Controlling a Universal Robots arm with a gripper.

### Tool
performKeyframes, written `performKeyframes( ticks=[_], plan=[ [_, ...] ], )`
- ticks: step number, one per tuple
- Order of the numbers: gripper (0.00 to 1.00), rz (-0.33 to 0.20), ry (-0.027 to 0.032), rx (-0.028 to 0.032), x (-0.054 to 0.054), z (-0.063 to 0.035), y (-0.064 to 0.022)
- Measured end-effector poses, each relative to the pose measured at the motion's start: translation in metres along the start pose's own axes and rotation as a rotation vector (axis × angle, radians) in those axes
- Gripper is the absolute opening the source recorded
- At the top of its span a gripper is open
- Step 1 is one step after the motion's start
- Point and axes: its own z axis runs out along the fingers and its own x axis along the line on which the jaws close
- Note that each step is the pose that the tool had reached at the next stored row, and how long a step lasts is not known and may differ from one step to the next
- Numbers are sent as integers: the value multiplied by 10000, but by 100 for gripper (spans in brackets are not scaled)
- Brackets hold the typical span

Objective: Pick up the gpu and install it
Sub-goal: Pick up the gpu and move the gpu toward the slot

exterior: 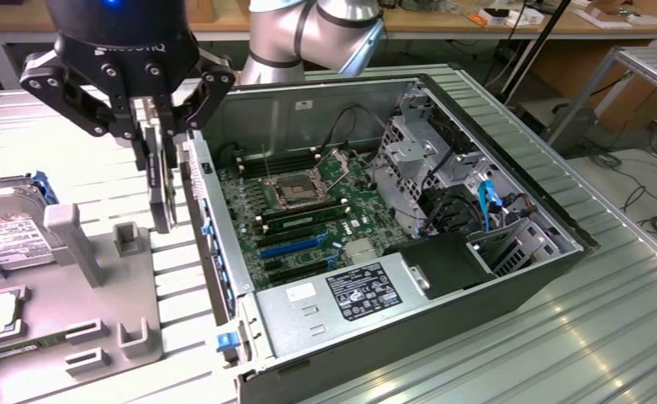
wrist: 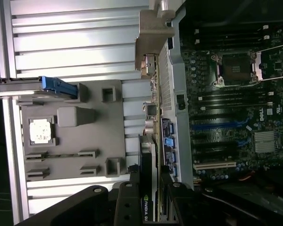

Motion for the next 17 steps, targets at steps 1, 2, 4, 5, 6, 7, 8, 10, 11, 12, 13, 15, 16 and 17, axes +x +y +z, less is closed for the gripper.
performKeyframes(
  ticks=[1,2,4,5,6,7,8,10,11,12,13,15,16,17],
  plan=[
    [27,0,-1,-1,-34,2,4],
    [27,0,0,0,-66,2,7],
    [27,0,0,0,-118,3,12],
    [27,0,0,0,-140,4,15],
    [27,0,0,-1,-158,5,17],
    [27,-1,0,0,-183,5,19],
    [27,0,0,0,-210,5,22],
    [27,0,0,0,-302,7,29],
    [27,0,0,0,-330,8,32],
    [27,-1,0,0,-354,8,34],
    [27,0,0,0,-401,9,38],
    [27,1,0,0,-474,11,44],
    [27,0,0,0,-503,11,46],
    [27,0,-1,0,-549,13,50]
  ],
)
